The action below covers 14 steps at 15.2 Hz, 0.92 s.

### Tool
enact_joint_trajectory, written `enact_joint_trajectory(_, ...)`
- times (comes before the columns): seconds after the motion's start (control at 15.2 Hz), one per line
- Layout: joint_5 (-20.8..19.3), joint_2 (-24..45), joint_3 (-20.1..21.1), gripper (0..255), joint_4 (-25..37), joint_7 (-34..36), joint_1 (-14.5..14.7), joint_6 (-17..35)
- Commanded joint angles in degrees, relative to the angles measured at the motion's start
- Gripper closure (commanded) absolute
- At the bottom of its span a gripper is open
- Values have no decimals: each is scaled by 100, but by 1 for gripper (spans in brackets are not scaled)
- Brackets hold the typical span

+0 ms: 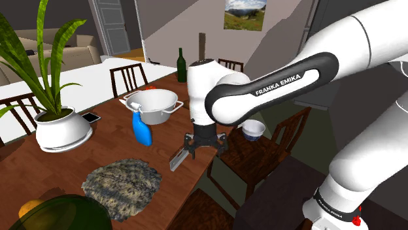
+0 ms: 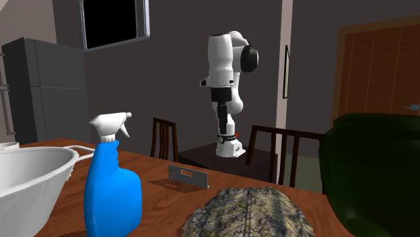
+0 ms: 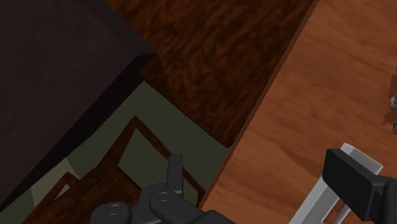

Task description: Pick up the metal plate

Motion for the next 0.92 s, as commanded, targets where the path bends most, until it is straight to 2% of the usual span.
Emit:
enact_joint_trajectory(0.0, -609, 673, 325, 0, 279, 896, -148, 200)
enact_joint_trajectory(0.13, -1399, 1477, 465, 0, 693, 1827, -116, 233)
enact_joint_trajectory(0.2, -1781, 1868, 435, 0, 919, 2265, -4, 204)
enact_joint_trajectory(0.4, -2653, 2861, 54, 0, 1659, 3312, 573, 17)
enact_joint_trajectory(0.66, -3342, 3922, -540, 0, 2761, 4249, 1342, -335)
enact_joint_trajectory(0.79, -3565, 4408, -812, 0, 3367, 4592, 1681, -536)
enact_joint_trajectory(0.86, -3607, 4520, -878, 0, 3517, 4662, 1761, -585)
